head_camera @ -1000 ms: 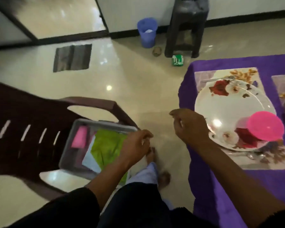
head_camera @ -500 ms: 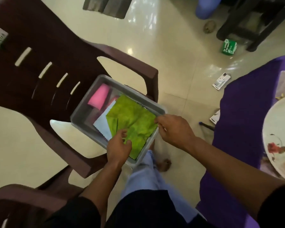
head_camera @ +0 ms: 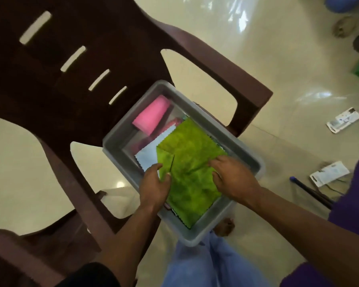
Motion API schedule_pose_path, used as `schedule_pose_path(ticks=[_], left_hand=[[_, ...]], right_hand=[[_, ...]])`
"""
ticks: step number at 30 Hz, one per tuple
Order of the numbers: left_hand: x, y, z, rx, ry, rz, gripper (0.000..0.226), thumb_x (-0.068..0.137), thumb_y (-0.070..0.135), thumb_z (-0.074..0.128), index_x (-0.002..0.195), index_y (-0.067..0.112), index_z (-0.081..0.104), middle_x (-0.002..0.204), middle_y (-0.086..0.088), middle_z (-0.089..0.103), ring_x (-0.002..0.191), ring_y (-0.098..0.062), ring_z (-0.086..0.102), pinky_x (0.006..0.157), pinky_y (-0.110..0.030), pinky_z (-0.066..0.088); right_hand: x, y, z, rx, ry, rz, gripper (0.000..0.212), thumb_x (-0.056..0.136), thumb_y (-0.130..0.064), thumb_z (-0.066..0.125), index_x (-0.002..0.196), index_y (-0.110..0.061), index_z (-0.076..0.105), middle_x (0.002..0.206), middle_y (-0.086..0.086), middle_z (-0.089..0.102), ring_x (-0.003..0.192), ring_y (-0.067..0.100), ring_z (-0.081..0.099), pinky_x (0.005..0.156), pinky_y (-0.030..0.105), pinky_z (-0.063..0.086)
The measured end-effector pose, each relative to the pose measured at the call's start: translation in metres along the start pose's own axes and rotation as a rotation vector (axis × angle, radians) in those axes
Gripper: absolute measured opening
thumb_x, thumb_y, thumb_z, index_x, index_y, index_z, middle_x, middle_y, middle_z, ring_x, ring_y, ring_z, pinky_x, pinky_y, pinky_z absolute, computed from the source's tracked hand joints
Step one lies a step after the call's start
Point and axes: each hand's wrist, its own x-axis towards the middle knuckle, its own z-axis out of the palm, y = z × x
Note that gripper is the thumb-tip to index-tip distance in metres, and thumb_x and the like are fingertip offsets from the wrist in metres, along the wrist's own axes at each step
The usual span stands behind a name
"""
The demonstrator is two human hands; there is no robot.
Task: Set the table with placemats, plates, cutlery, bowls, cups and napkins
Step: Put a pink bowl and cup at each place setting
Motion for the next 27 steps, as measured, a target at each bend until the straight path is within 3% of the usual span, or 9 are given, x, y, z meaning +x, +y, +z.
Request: schedule_pose_path(ticks=[3, 6, 9, 11, 12, 15, 21, 27], left_hand=[[0.041, 0.000, 0.006, -0.170, 0.078, -0.066, 0.046, 0.098, 0.038, 0.067, 0.138, 0.017, 0.059, 0.138, -0.002, 0.062, 0.123, -0.023, 0.061, 0.104, -0.048, 0.051], [0.083, 0.001, 0.009, -0.178, 0.137, -0.106, 0.058, 0.095, 0.046, 0.068, 0.142, 0.016, 0.051, 0.140, -0.005, 0.060, 0.125, -0.025, 0.059, 0.107, -0.048, 0.049], [0.124, 0.006, 0.009, -0.350, 0.229, -0.170, 0.064, 0.090, 0.042, 0.075, 0.140, 0.013, 0.049, 0.127, -0.004, 0.065, 0.115, -0.023, 0.064, 0.102, -0.033, 0.051], [0.143, 0.013, 0.010, -0.537, 0.295, -0.257, 0.056, 0.088, 0.039, 0.078, 0.134, 0.017, 0.056, 0.110, 0.008, 0.064, 0.097, -0.014, 0.066, 0.084, -0.018, 0.052], [0.150, 0.015, 0.012, -0.636, 0.305, -0.294, 0.044, 0.088, 0.037, 0.079, 0.124, 0.021, 0.060, 0.102, 0.011, 0.063, 0.090, -0.012, 0.065, 0.079, -0.020, 0.053], [0.167, 0.023, 0.020, -0.890, 0.301, -0.388, 0.027, 0.086, 0.029, 0.082, 0.104, 0.022, 0.063, 0.091, 0.009, 0.066, 0.079, -0.011, 0.066, 0.082, -0.035, 0.058], [0.190, 0.029, 0.023, -1.084, 0.396, -0.525, 0.022, 0.086, 0.016, 0.082, 0.084, 0.021, 0.061, 0.090, -0.002, 0.068, 0.084, -0.023, 0.066, 0.091, -0.045, 0.060], [0.161, 0.021, 0.022, -1.246, 0.344, -0.446, 0.018, 0.090, 0.001, 0.075, 0.099, 0.015, 0.067, 0.094, -0.002, 0.072, 0.077, -0.011, 0.073, 0.085, -0.034, 0.062]], right_hand=[[0.041, 0.001, 0.020, -0.057, -0.036, -0.078, 0.033, 0.097, -0.020, 0.048, 0.127, -0.020, 0.063, 0.123, 0.004, 0.062, 0.114, 0.023, 0.055, 0.097, 0.040, 0.050], [0.072, 0.001, 0.044, -0.178, -0.086, -0.157, 0.045, 0.092, -0.020, 0.058, 0.137, -0.022, 0.056, 0.147, 0.010, 0.049, 0.133, 0.028, 0.044, 0.108, 0.043, 0.045], [0.098, -0.001, 0.069, -0.288, -0.128, -0.215, 0.069, 0.087, -0.024, 0.069, 0.150, -0.026, 0.041, 0.164, 0.017, 0.024, 0.148, 0.036, 0.027, 0.118, 0.051, 0.034], [0.110, -0.001, 0.083, -0.362, -0.166, -0.232, 0.078, 0.090, -0.034, 0.069, 0.156, -0.028, 0.028, 0.167, 0.018, 0.012, 0.152, 0.039, 0.016, 0.120, 0.055, 0.027], [0.113, 0.000, 0.090, -0.383, -0.178, -0.235, 0.080, 0.091, -0.039, 0.068, 0.157, -0.028, 0.024, 0.168, 0.018, 0.009, 0.152, 0.039, 0.014, 0.121, 0.055, 0.025], [0.116, 0.002, 0.103, -0.396, -0.183, -0.227, 0.083, 0.091, -0.045, 0.067, 0.157, -0.028, 0.021, 0.168, 0.018, 0.007, 0.152, 0.040, 0.013, 0.120, 0.056, 0.025], [0.131, -0.001, 0.101, -0.365, -0.189, -0.226, 0.085, 0.085, -0.045, 0.073, 0.155, -0.032, 0.027, 0.168, 0.015, 0.013, 0.151, 0.036, 0.020, 0.118, 0.052, 0.028], [0.140, -0.002, 0.094, -0.291, -0.290, -0.202, 0.083, 0.082, -0.038, 0.075, 0.153, -0.031, 0.032, 0.168, 0.013, 0.014, 0.151, 0.034, 0.021, 0.117, 0.051, 0.032]])
